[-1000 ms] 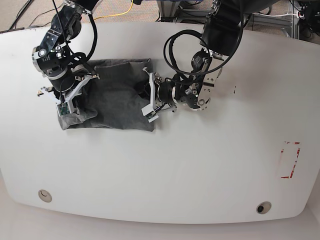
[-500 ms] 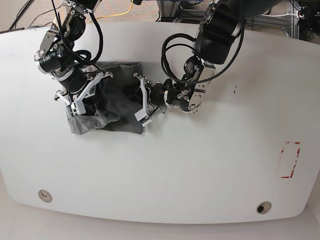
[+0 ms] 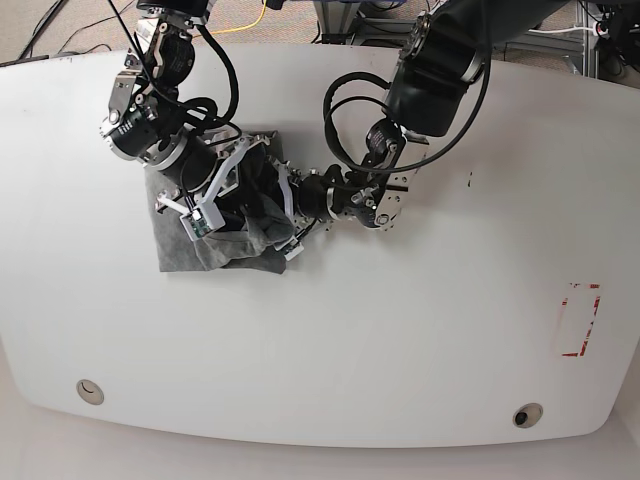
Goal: Layout the t-shirt on the table in an organized manner, then fold the t-shirt properly
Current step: 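Grasp the folded shirt with both grippers and lift it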
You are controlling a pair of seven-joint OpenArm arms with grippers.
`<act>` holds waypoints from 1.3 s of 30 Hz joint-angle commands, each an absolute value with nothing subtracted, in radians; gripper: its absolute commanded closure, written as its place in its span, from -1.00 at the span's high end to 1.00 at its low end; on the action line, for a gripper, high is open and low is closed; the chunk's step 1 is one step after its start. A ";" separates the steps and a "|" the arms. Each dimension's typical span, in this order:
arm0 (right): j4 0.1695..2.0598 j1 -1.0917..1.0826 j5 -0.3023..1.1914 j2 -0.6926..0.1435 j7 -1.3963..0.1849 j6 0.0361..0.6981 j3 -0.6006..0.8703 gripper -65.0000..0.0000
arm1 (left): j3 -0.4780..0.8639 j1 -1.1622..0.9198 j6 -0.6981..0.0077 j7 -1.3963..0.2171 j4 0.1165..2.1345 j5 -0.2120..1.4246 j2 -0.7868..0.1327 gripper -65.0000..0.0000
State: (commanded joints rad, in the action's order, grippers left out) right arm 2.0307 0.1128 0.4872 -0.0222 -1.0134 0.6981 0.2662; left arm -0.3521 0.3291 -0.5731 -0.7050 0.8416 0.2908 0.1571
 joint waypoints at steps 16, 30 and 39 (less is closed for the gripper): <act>1.995 0.062 0.486 -0.022 -1.013 0.698 0.269 -1.00 | -0.352 0.326 -0.575 -0.707 0.848 0.438 0.157 -0.63; 1.998 0.064 0.486 -0.022 -1.013 0.698 0.269 0.75 | -0.346 0.286 -0.570 -0.743 1.046 0.588 0.102 0.10; 2.003 0.056 0.486 -0.027 -1.015 0.698 0.271 0.99 | -0.254 0.266 -0.570 -0.802 1.216 0.743 -0.022 0.10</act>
State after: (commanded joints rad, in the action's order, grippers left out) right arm 2.0031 0.0560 0.4856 -0.0269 -1.0150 0.6981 0.2708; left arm -0.2539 0.2662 -0.5700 -0.8017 1.2160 0.7434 -0.0222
